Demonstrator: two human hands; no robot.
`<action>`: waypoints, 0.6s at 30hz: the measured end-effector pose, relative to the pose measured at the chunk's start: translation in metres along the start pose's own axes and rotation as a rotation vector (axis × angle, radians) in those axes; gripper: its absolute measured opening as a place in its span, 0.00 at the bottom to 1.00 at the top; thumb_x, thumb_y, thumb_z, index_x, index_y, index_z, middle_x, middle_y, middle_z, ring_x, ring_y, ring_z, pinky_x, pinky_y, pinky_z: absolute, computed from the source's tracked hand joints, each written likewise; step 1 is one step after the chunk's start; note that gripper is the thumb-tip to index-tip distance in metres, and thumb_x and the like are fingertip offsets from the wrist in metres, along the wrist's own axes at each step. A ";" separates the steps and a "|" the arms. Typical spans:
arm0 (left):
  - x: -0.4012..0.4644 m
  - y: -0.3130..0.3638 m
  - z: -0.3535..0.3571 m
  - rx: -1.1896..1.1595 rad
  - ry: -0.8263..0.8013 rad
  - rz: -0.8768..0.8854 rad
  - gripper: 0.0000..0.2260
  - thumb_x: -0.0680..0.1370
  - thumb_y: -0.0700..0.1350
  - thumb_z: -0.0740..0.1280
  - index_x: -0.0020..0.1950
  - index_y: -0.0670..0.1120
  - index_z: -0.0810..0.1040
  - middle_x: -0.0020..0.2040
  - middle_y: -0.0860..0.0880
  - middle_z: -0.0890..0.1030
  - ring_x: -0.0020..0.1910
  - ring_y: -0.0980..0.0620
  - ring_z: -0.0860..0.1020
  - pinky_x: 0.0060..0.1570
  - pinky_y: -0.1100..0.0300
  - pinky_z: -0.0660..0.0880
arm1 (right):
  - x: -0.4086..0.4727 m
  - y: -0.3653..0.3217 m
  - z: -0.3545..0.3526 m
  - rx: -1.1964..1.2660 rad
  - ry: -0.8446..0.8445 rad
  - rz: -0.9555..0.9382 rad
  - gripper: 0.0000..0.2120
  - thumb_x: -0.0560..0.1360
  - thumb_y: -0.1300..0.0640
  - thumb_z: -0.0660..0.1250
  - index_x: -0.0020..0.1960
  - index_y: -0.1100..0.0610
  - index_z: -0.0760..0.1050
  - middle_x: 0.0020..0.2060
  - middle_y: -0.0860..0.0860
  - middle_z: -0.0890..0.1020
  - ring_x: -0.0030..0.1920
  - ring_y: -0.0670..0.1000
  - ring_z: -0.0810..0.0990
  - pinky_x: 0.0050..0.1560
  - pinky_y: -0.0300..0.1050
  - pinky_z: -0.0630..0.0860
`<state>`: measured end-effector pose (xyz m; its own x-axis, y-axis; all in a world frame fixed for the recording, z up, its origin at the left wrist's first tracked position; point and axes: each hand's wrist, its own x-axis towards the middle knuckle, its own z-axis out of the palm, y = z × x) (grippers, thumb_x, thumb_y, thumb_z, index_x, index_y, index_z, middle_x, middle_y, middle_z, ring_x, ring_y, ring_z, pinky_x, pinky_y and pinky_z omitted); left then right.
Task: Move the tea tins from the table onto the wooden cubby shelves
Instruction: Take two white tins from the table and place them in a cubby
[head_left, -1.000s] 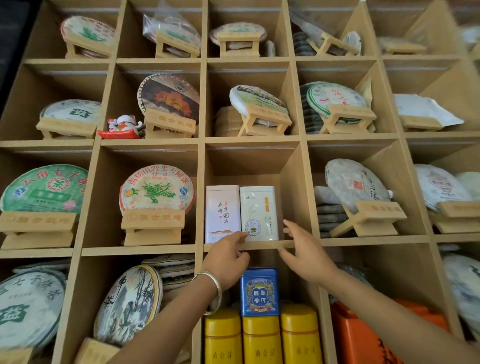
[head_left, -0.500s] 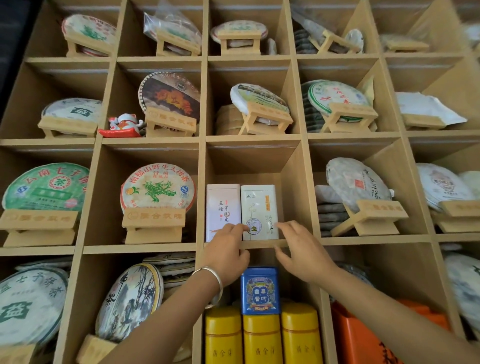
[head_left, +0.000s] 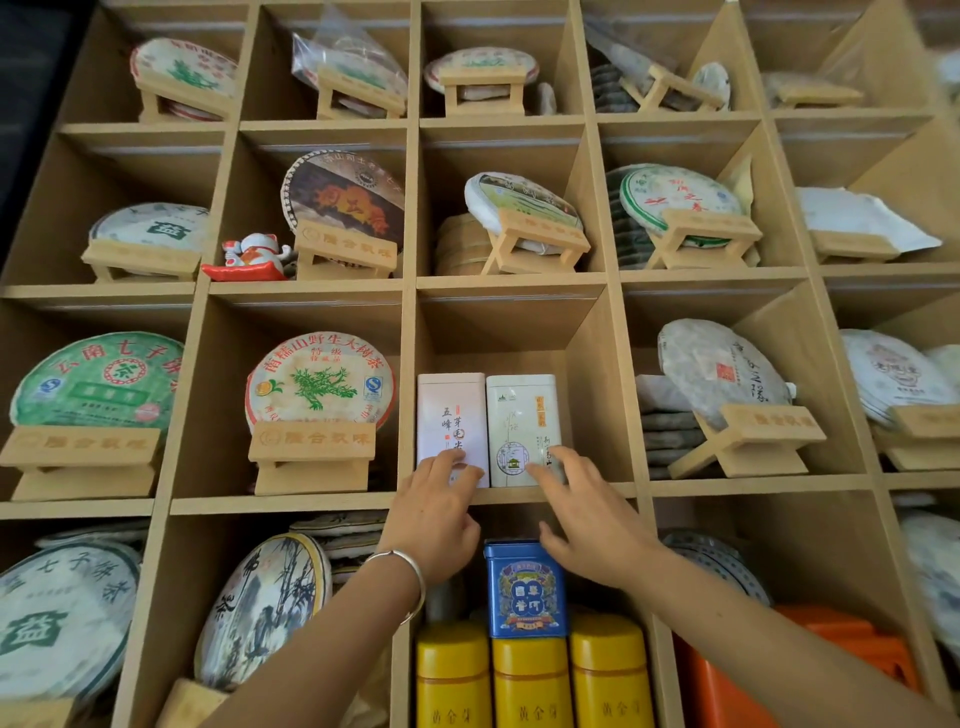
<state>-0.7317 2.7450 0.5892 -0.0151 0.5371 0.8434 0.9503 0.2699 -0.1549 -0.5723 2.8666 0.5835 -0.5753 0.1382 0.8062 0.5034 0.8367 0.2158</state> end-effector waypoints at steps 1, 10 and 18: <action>0.000 -0.001 0.000 -0.009 0.002 0.002 0.22 0.75 0.46 0.61 0.70 0.52 0.65 0.73 0.50 0.60 0.72 0.50 0.59 0.68 0.56 0.64 | 0.000 0.000 0.001 -0.001 0.001 0.000 0.30 0.77 0.50 0.62 0.76 0.52 0.54 0.75 0.55 0.54 0.74 0.54 0.57 0.65 0.47 0.72; 0.000 -0.003 -0.001 -0.045 0.002 0.002 0.22 0.75 0.45 0.62 0.69 0.52 0.66 0.73 0.50 0.60 0.72 0.51 0.59 0.64 0.57 0.69 | 0.002 0.001 0.006 0.000 0.007 0.008 0.30 0.77 0.50 0.63 0.75 0.52 0.55 0.75 0.55 0.54 0.74 0.54 0.57 0.64 0.47 0.73; -0.002 0.000 -0.006 -0.044 -0.005 0.009 0.22 0.75 0.47 0.62 0.70 0.52 0.66 0.73 0.49 0.61 0.72 0.50 0.60 0.65 0.56 0.68 | -0.001 -0.002 0.004 -0.031 -0.003 0.015 0.31 0.76 0.50 0.63 0.75 0.52 0.54 0.75 0.55 0.55 0.74 0.54 0.58 0.65 0.46 0.71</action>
<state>-0.7299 2.7392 0.5902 -0.0077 0.5431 0.8397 0.9631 0.2300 -0.1399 -0.5754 2.8674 0.5804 -0.5698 0.1521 0.8076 0.5313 0.8179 0.2209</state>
